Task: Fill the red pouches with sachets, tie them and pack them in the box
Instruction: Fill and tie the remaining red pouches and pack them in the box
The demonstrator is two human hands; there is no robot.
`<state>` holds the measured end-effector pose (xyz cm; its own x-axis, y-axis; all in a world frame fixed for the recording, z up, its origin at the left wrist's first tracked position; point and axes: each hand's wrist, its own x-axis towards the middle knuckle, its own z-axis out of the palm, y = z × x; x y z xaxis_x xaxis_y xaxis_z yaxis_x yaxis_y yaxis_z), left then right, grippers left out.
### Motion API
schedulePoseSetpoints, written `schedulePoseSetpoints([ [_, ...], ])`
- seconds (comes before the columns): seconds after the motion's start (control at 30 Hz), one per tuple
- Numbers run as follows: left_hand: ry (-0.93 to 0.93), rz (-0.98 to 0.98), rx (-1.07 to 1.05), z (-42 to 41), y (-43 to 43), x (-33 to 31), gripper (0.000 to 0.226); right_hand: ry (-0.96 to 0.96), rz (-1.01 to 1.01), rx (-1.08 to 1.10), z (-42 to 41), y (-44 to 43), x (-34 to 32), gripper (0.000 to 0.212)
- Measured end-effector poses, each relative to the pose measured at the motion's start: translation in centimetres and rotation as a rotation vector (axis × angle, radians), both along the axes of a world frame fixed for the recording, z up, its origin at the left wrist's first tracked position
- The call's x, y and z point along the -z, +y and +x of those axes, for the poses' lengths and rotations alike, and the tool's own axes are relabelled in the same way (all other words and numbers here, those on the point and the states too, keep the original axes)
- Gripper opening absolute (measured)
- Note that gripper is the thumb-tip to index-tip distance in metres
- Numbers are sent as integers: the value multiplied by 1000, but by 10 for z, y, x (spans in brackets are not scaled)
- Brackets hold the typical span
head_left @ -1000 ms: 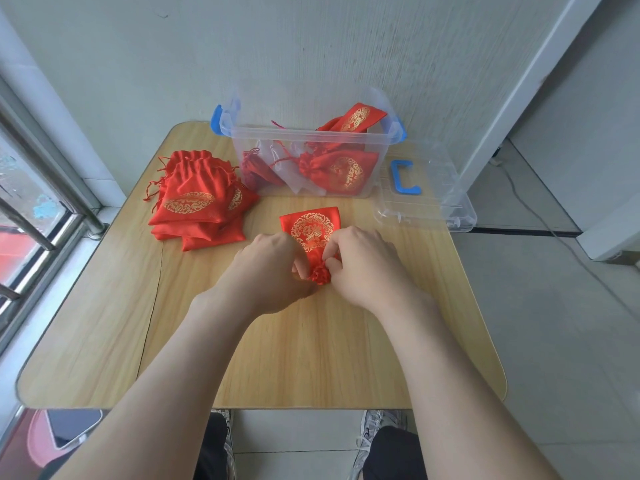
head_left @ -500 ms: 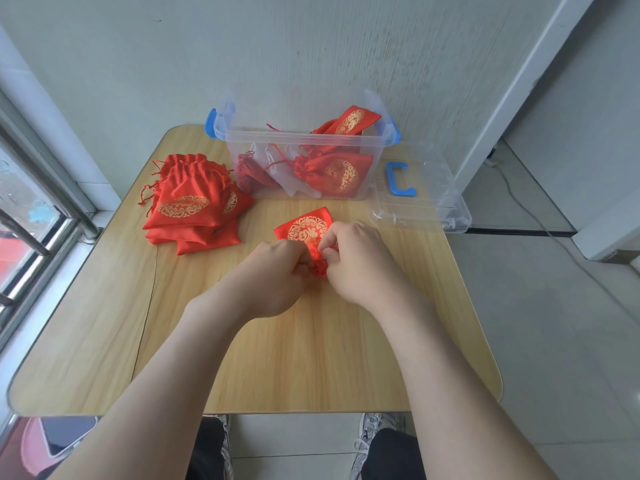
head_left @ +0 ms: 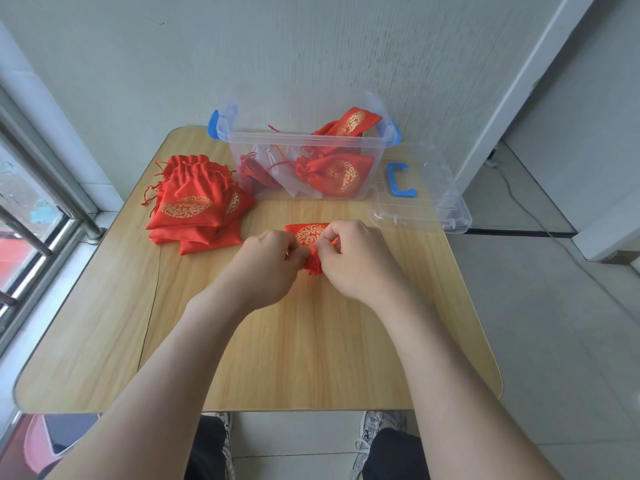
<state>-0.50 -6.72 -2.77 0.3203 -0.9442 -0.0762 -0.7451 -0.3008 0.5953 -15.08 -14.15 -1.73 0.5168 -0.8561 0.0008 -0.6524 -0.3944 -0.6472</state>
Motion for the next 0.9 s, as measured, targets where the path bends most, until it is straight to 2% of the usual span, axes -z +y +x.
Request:
schedulePoseSetpoints([
  [0.13,-15,-66,-27,0,0,1,38,-34,-24,45,1,1,3,19],
  [0.27,36,-120,-80,-6,6,-4,39,-129,46,131,2,9,0,16],
  [0.47,243,-191,-136,-16,36,-9,39,-273,144,207,-5,45,-4,18],
  [0.77,517,-286,-271,-23,92,-14,41,-305,-56,135,-19,90,-11,18],
  [0.9,685,-382,-343,-30,107,-21,40,-376,-36,140,-24,105,-7,13],
])
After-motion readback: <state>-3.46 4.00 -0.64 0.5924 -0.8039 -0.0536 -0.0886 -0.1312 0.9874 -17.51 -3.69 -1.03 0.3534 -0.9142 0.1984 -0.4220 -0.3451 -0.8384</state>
